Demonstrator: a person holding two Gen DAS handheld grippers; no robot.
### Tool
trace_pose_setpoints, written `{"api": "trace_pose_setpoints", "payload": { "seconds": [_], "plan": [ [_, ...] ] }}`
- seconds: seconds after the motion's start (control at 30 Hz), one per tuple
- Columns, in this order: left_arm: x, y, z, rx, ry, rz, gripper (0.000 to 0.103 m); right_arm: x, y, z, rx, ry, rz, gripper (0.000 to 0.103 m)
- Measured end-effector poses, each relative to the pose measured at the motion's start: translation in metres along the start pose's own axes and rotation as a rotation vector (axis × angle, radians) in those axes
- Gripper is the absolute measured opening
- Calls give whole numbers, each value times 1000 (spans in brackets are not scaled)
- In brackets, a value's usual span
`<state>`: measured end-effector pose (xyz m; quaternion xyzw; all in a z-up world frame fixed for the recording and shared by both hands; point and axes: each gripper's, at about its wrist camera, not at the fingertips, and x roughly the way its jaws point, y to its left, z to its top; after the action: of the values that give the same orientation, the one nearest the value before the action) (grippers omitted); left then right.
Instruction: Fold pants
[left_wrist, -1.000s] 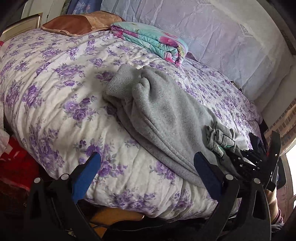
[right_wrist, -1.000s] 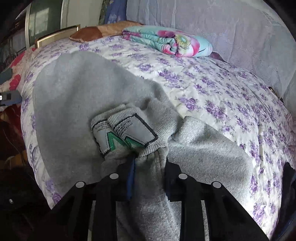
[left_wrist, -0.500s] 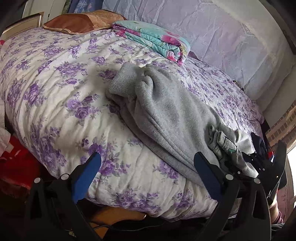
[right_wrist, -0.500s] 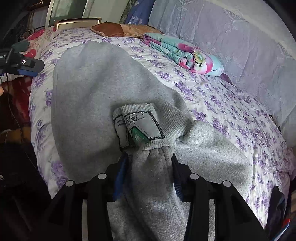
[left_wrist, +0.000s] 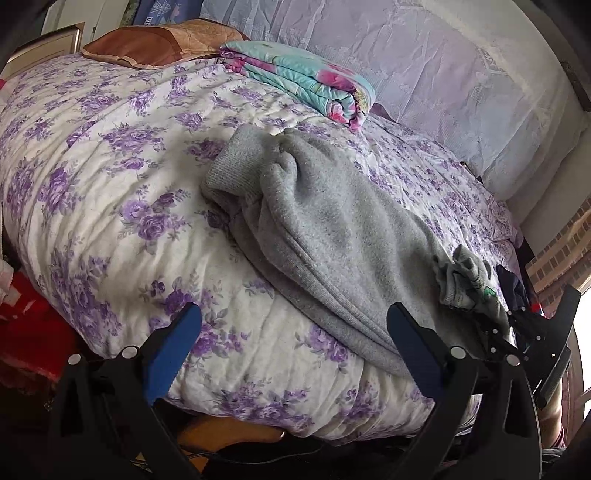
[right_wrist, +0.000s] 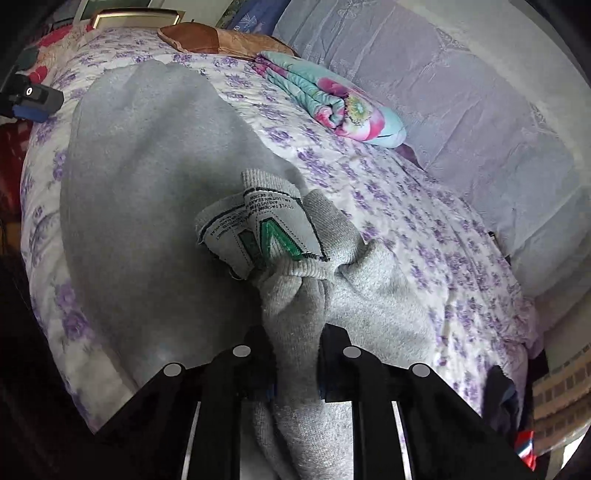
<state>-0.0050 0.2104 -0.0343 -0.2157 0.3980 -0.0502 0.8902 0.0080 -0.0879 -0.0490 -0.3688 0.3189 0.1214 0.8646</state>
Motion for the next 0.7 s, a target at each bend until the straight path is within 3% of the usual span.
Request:
{"api": "trace_pose_setpoints", "payload": {
  "seconds": [0.1, 0.13, 0.23, 0.33, 0.43, 0.57, 0.63, 0.67, 0.7],
  "plan": [
    [8, -1, 4, -10, 0, -8, 98, 4, 2, -8, -3, 22, 50, 17],
    [12, -1, 7, -17, 2, -20, 98, 9, 12, -9, -20, 30, 56, 22],
    [31, 2, 16, -59, 10, -6, 98, 15, 35, -12, -60, 9, -5, 32],
    [45, 8, 28, -117, 13, -35, 98, -3, 23, -11, 23, -49, 42, 46],
    [66, 9, 42, -145, 44, -76, 98, -35, 6, -15, 118, -159, 98, 58],
    [81, 13, 55, -242, 24, -116, 96, -52, -11, -24, 218, -205, 141, 58],
    [83, 17, 56, -288, -1, -133, 63, -53, -18, -33, 262, -204, 143, 57],
    [85, 19, 56, -314, 5, -170, 34, -52, -23, -38, 290, -199, 146, 57],
    [85, 22, 54, -340, -3, -207, 32, -54, -29, -44, 322, -203, 145, 57]
  ]
}}
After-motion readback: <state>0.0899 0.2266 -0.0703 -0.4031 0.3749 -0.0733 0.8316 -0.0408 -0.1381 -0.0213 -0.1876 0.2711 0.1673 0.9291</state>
